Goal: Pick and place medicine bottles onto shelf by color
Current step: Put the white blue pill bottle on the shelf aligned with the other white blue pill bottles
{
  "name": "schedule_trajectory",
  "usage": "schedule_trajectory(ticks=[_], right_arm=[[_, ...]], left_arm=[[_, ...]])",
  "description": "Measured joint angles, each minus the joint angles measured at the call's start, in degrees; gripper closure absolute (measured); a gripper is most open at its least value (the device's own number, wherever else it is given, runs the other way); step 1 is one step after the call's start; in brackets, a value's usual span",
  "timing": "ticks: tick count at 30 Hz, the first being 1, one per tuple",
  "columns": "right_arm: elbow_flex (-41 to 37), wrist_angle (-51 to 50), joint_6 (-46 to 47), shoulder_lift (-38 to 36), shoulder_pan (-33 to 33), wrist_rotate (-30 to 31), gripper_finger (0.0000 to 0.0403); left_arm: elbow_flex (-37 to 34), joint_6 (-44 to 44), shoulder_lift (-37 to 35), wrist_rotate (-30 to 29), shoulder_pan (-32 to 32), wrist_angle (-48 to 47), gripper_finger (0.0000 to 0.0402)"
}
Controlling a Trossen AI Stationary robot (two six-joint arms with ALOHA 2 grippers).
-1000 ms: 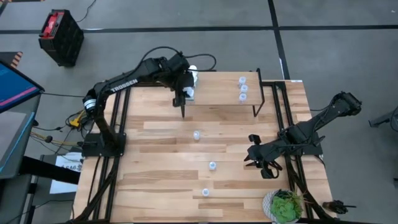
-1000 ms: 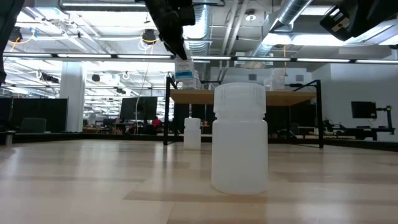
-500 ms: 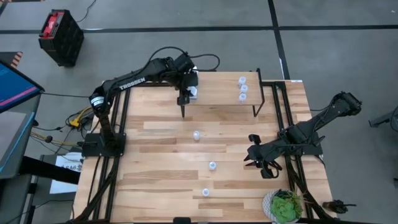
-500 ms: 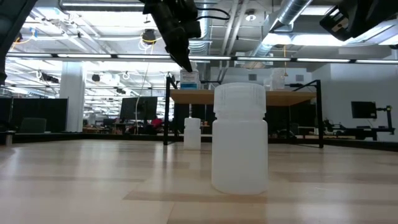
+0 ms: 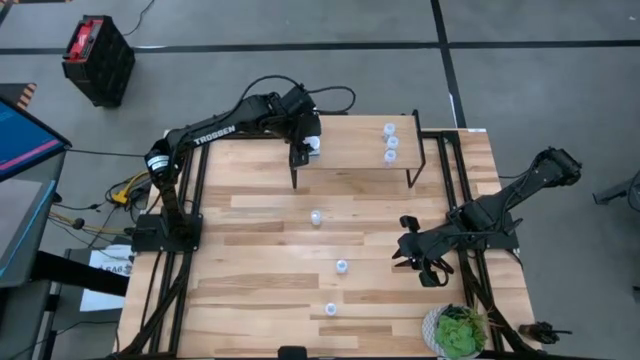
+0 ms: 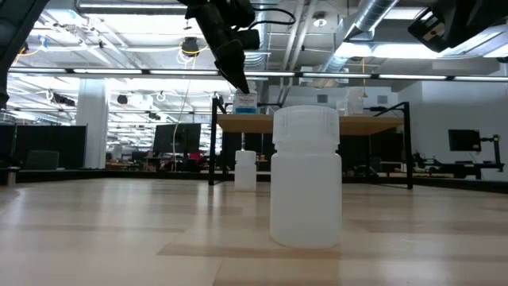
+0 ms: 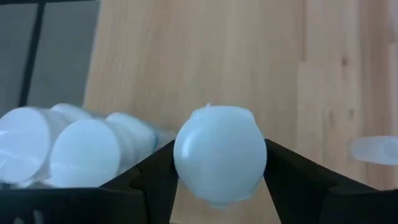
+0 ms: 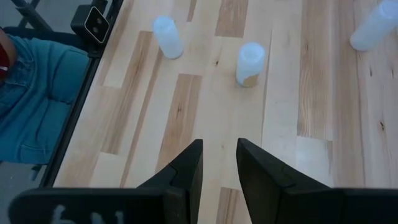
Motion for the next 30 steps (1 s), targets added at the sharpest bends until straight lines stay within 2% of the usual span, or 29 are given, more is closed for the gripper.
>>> schedule_trajectory(ticks=[7,11,19,25,27,30], right_arm=[[0.0,0.0,0.0,0.0,0.0,0.0,0.0282],[0.0,-0.2,0.0,0.0,0.0,0.0,0.0282],[0.0,-1.2,0.0,0.0,0.0,0.0,0.0282],[0.0,-1.3,0.0,0.0,0.0,0.0,0.0282],[0.0,-1.3,-0.1,0.0,0.0,0.0,0.0282],[0.0,-1.3,-0.1,0.0,0.0,0.0,0.0282]], left_arm=[[0.4,-0.3,0.0,-0.6,-0.2,-1.3,0.017],[2.8,-0.3,-0.1,-1.0,-0.5,-2.6,0.0164],[11.1,0.2,-0.2,-5.8,-2.6,-5.1,0.0163],[12.7,-3.2,-0.2,3.2,-5.5,-5.5,0.0163],[11.6,-2.8,-0.2,3.9,-6.7,-7.6,0.0164],[8.4,-2.5,-0.2,1.0,-8.0,-8.8,0.0164]])
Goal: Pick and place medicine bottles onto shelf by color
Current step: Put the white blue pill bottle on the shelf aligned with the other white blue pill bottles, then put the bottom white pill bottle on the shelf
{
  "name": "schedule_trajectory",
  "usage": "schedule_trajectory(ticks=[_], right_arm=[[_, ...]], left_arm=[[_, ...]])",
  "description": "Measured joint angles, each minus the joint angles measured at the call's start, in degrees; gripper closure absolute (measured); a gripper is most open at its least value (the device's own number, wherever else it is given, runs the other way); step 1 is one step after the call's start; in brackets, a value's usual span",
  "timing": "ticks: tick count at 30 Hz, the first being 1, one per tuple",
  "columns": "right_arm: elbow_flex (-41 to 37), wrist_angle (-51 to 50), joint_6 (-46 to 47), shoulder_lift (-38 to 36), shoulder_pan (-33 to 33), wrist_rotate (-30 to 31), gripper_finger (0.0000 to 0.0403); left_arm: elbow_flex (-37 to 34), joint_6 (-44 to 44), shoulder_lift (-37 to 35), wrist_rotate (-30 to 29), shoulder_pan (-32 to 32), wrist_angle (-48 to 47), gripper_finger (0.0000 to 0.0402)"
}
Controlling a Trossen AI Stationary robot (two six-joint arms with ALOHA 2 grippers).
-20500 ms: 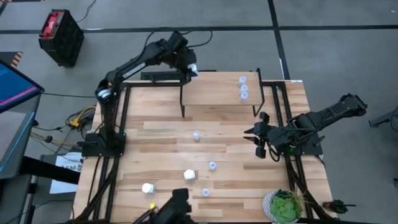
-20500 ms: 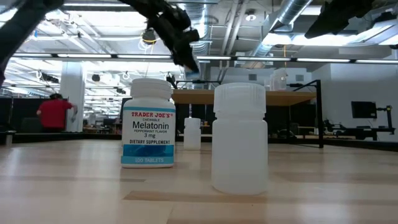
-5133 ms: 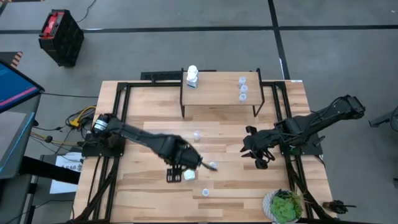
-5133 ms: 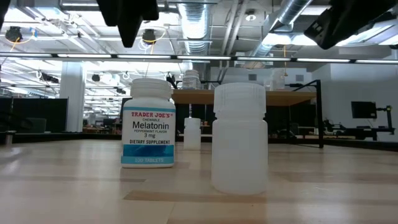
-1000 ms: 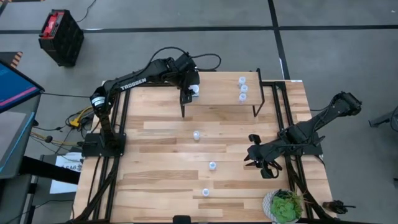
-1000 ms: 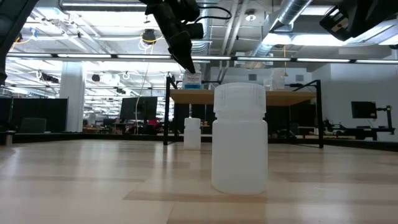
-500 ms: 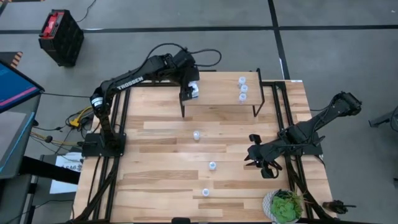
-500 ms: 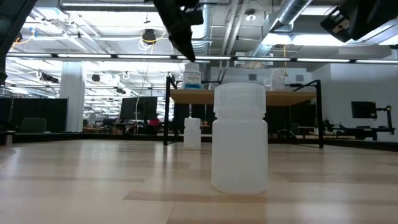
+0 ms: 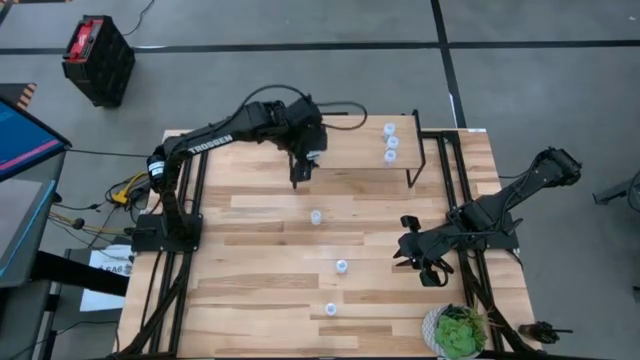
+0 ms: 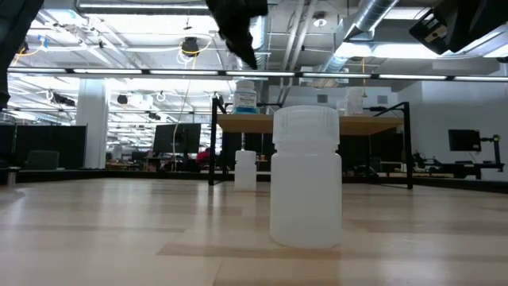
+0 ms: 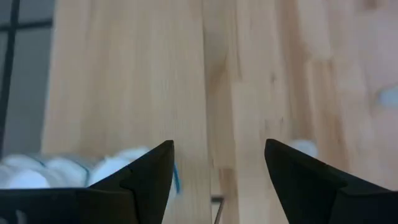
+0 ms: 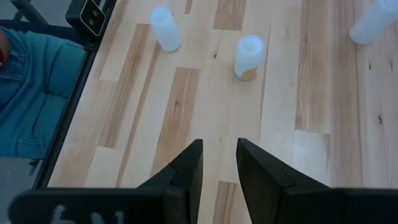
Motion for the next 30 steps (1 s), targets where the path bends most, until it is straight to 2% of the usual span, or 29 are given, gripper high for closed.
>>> schedule_trajectory(ticks=[7,13,25,30], right_arm=[[0.0,0.0,0.0,0.0,0.0,0.0,0.0282],[0.0,0.0,0.0,0.0,0.0,0.0,0.0282],[0.0,-0.1,0.0,0.0,0.0,0.0,0.0282],[0.0,-0.4,0.0,0.0,0.0,0.0,0.0282]], left_arm=[[-7.0,-0.4,0.1,-4.1,-0.5,1.2,0.0164],[-10.2,-0.7,0.1,-10.2,-0.5,1.4,0.0164],[-10.2,-0.9,0.1,-10.6,-0.7,1.5,0.0164],[-10.2,-3.3,-0.4,-10.8,-2.7,1.3,0.0164]])
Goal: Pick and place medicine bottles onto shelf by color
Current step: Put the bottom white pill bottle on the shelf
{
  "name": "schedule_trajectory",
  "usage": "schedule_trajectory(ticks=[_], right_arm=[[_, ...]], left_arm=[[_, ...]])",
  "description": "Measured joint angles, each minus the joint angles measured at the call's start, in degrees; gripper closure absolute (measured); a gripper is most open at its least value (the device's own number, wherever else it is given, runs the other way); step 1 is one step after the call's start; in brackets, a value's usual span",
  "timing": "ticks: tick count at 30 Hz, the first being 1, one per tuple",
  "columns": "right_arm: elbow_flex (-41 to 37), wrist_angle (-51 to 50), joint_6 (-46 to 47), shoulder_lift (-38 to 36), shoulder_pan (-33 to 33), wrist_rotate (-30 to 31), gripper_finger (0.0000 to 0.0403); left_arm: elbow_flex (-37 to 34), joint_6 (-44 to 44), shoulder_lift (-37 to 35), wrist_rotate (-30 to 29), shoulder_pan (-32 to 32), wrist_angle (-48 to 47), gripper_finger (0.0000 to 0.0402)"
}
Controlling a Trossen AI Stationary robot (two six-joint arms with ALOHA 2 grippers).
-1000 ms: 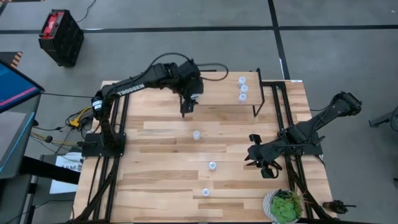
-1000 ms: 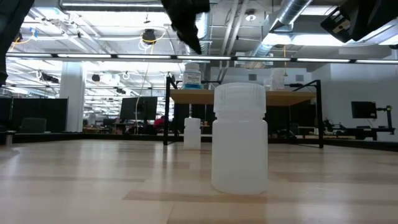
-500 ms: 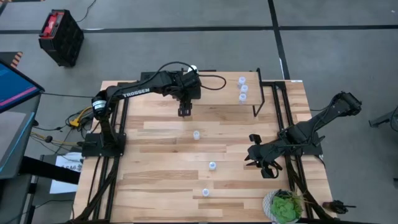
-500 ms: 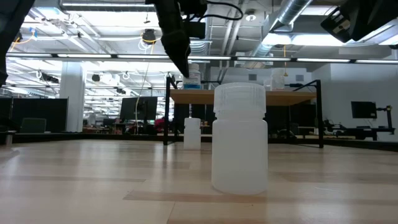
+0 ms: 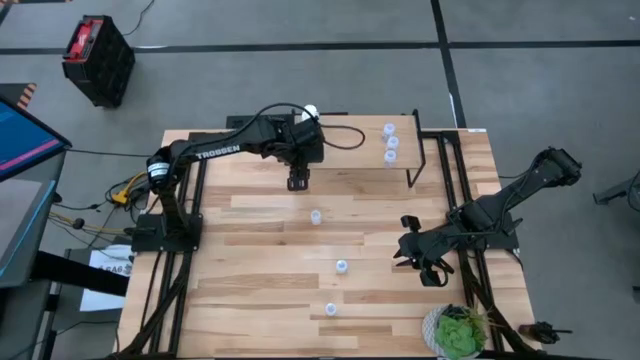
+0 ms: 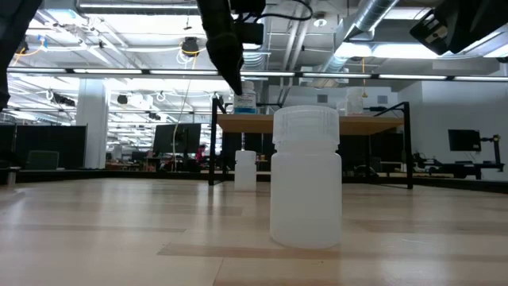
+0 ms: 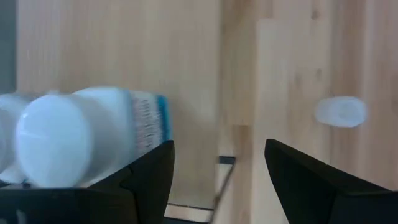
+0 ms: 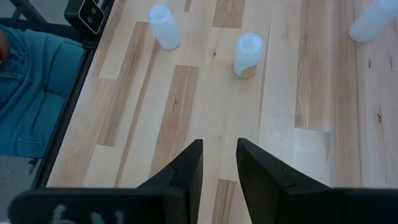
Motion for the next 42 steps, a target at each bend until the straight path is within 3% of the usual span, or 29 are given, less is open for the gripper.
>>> schedule_trajectory(ticks=[9,17,24,27,31,36,42], right_arm=[[0.0,0.0,-0.5,0.0,0.0,0.0,0.0282],[0.0,2.1,-0.5,0.0,0.0,0.1,0.0282],[0.0,2.7,-0.5,0.0,0.0,1.2,0.0282],[0.0,2.6,-0.5,0.0,0.0,1.2,0.0282],[0.0,2.7,-0.6,0.0,0.0,1.2,0.0282],[0.0,2.7,-1.5,0.0,0.0,1.4,0.0282],[0.0,3.5,-4.8,0.0,0.0,1.4,0.0282]], left_arm=[[4.2,-2.0,-0.2,-6.2,-7.6,-15.1,0.0164],[4.3,-10.8,-0.2,0.1,-8.3,-27.8,0.0164],[-0.3,-14.5,-5.1,3.8,-8.9,-27.6,0.0164],[-6.1,-18.0,-9.8,3.2,-9.4,-26.2,0.0164],[-19.2,-22.7,-20.7,3.3,-10.3,-17.2,0.0164],[-40.4,-30.3,-37.3,3.7,-13.0,-0.3,0.0164],[-63.8,-35.5,-56.2,2.6,-16.7,26.6,0.0164]])
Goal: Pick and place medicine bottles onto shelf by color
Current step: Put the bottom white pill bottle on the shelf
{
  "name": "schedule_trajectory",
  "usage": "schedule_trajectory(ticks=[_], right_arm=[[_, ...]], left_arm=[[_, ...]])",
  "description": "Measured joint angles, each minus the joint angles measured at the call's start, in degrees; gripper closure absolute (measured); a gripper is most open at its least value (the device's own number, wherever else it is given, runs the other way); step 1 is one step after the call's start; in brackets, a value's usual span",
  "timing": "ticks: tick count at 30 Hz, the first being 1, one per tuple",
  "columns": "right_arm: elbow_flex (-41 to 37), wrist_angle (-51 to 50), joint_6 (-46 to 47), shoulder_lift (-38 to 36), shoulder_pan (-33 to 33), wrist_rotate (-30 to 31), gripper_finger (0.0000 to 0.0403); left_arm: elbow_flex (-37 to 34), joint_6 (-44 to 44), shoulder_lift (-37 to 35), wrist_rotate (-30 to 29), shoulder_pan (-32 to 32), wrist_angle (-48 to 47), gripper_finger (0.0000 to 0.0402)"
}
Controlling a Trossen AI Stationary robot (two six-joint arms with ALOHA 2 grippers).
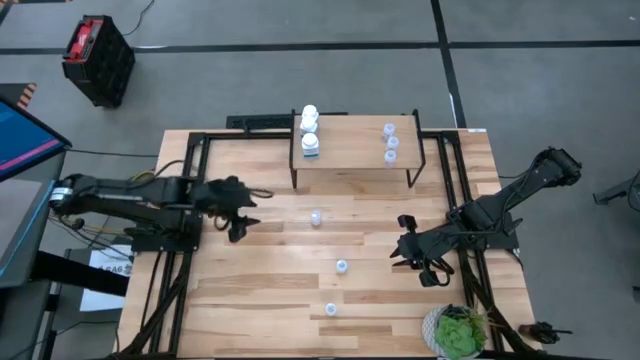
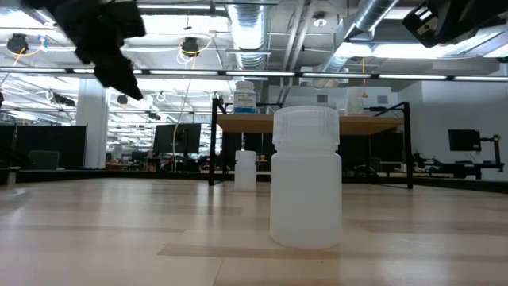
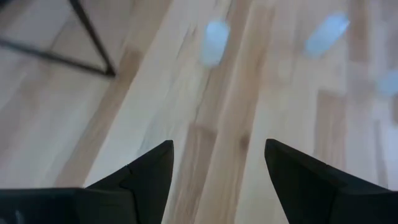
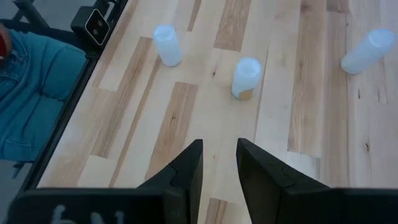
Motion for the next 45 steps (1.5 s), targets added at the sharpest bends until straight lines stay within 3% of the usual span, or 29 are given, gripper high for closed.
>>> schedule_trajectory(ticks=[4,8,20,24,37,45], right_arm=[[0.0,0.6,-0.2,0.0,0.0,0.0,0.0282],[0.0,1.6,-0.2,0.0,0.0,0.0,0.0282],[0.0,5.3,0.0,0.0,-2.2,0.4,0.0282],[0.0,7.1,-0.1,0.0,-4.2,0.4,0.0282],[0.0,15.9,1.7,0.4,-8.7,0.4,0.0282],[4.0,22.8,1.5,12.1,-7.4,0.9,0.0282]], left_arm=[[-13.3,1.3,-10.5,-1.5,-1.6,16.6,0.0164],[-23.2,0.2,-20.3,-2.9,-2.2,24.6,0.0164],[-35.5,5.0,-41.7,-1.4,-2.3,33.6,0.0164],[-36.4,8.6,-44.0,2.3,-2.3,35.5,0.0164],[-36.6,8.6,-44.2,2.2,-2.3,36.1,0.0164],[-36.6,8.5,-44.2,2.2,-2.3,36.1,0.0164]])
